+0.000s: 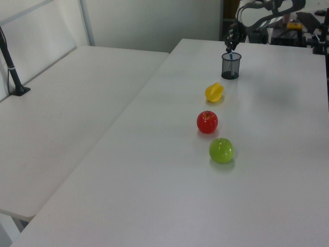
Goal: Take marker pen
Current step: 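Lift the marker up out of the pen cup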
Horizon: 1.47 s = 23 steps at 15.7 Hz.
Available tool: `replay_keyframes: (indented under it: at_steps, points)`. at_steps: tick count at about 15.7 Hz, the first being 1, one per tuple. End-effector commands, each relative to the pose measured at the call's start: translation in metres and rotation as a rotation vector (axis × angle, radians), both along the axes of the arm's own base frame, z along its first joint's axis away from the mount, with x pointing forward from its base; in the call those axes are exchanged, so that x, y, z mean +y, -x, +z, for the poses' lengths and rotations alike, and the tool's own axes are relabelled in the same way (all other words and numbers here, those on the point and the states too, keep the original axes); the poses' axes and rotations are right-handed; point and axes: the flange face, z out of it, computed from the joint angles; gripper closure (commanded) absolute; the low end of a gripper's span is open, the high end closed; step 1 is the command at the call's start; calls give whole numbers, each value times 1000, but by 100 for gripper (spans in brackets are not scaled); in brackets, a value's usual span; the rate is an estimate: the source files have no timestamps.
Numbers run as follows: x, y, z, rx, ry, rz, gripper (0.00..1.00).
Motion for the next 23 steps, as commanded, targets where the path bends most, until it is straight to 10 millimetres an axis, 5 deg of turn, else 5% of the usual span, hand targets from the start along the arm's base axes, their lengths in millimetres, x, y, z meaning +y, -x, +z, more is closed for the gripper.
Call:
replay_keyframes:
  at_steps: [1, 6, 14, 17, 23]
  points:
    - [4, -6, 4, -31, -11, 19, 97]
    - [3, -6, 23, -69, -24, 7, 100]
    - [12, 14, 149, -255, -6, 9, 100]
    - [40, 28, 205, -335, -30, 34, 100]
    - [123, 51, 233, -196, -139, 164, 100]
